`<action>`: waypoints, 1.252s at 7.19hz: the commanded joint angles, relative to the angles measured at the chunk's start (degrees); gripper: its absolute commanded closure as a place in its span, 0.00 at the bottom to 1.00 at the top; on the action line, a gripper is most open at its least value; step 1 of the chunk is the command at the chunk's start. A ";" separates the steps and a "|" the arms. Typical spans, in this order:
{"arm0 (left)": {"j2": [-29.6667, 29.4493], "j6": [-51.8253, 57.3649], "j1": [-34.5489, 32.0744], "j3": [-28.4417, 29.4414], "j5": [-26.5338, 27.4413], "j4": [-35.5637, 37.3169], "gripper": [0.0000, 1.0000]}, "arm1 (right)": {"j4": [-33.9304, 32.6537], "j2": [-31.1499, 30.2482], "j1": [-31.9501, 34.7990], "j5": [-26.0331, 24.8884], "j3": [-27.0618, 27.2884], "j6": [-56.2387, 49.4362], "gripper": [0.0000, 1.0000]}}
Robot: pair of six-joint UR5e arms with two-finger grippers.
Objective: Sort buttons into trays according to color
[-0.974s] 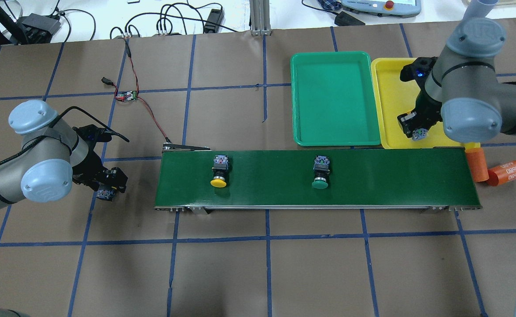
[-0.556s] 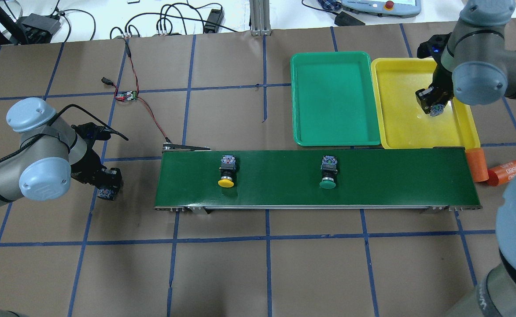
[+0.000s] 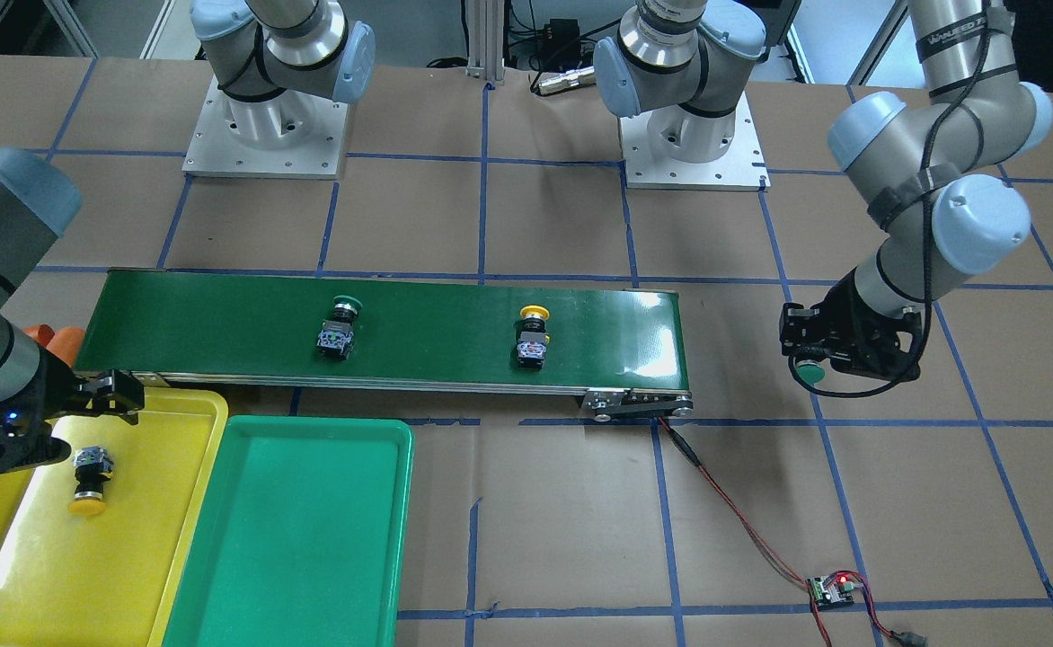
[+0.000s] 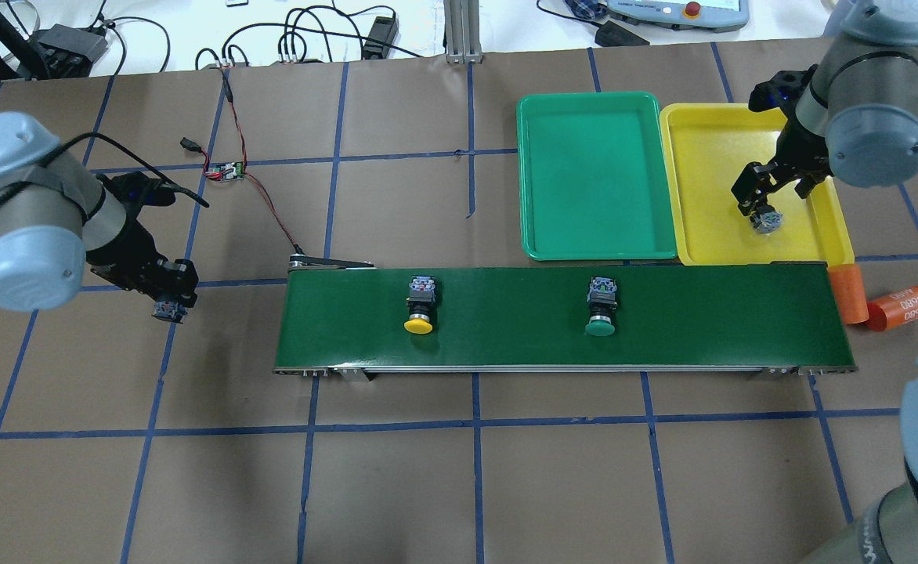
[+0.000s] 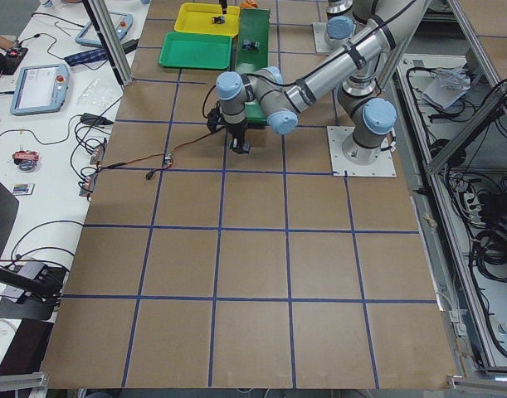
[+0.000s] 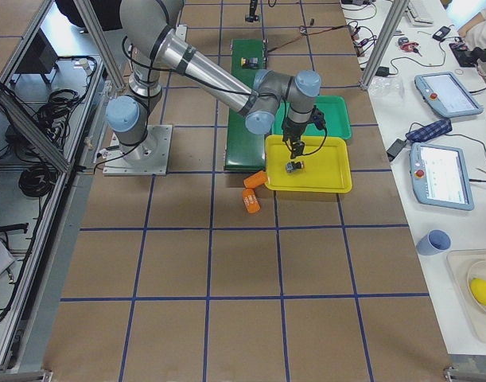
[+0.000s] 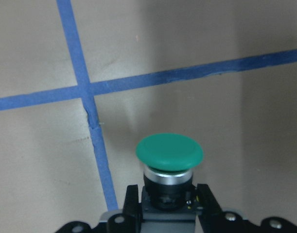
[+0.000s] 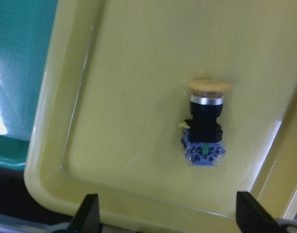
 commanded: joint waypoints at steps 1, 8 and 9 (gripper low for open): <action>1.31 -11.44 -6.53 8.85 -1.46 -10.58 1.00 | 0.32 -8.16 1.25 0.71 7.73 6.60 0.00; -4.58 -22.33 -18.44 -0.62 -4.63 3.74 1.00 | 0.85 -16.72 11.10 2.54 17.69 25.36 0.04; -3.80 -21.72 -18.44 -0.63 -4.46 3.65 1.00 | 0.85 -16.72 11.19 2.73 18.22 25.37 0.04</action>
